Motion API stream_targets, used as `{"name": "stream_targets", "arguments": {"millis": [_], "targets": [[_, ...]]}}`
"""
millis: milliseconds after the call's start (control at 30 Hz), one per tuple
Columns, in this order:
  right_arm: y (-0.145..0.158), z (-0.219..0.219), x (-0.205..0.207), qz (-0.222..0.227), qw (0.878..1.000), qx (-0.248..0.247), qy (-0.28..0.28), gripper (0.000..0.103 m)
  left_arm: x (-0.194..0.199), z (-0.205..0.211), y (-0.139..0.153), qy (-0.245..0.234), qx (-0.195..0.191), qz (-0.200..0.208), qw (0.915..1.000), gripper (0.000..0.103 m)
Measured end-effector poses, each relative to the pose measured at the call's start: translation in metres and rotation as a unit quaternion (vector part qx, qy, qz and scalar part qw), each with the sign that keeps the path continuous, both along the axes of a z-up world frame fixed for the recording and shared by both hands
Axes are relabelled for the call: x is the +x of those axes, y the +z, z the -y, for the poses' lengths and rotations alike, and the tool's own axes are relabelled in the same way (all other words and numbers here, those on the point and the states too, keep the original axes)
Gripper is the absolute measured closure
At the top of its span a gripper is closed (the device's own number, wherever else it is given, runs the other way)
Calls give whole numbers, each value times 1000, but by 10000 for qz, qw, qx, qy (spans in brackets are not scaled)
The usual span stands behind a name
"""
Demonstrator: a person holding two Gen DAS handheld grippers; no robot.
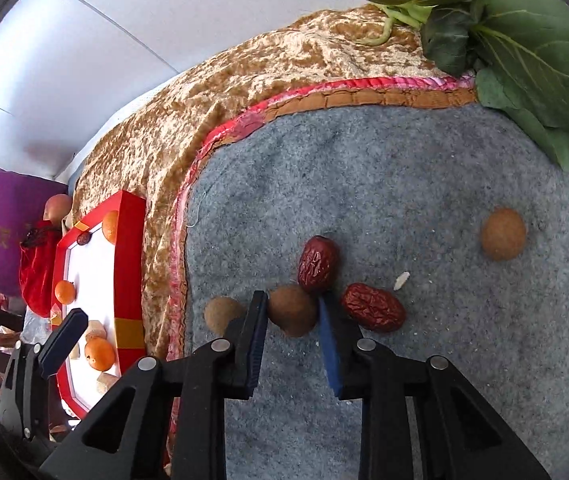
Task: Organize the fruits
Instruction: 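Move both tools back to the felt toward the brown round nuts, then grasp a brown nut with the left gripper while the right grasps another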
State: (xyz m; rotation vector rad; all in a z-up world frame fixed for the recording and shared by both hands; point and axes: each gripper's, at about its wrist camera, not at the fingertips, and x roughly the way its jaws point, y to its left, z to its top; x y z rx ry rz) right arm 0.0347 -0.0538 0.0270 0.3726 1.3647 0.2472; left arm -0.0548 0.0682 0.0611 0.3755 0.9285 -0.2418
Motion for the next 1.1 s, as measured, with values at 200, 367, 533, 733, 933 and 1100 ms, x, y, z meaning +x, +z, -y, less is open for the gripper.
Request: {"name": "stream_targets", "arguments": {"millis": [200,367,533,733,933,1100], "targets": [[5,25,-12,-290,9994,185,12,77,10,15,-6,-174,-248,-186,9994,28],[4,36,-19,-408,9989,224,38,77,18,26,-15,-274,-334,-361,9984,37],[1,41,-21,-473,9986,246,55,77,27,28,-25,-217,-323,-517,9979,55],[0,40,-22,-472,9986,214,68,77,36,26,-32,-115,-387,-630,9972,68],[-1,39,-22,-475,9986,203,62,77,40,26,-35,-70,-453,-669,9967,76],[-2,37,-21,-459,9988,160,92,77,43,28,-39,-70,-436,-690,9966,82]]}}
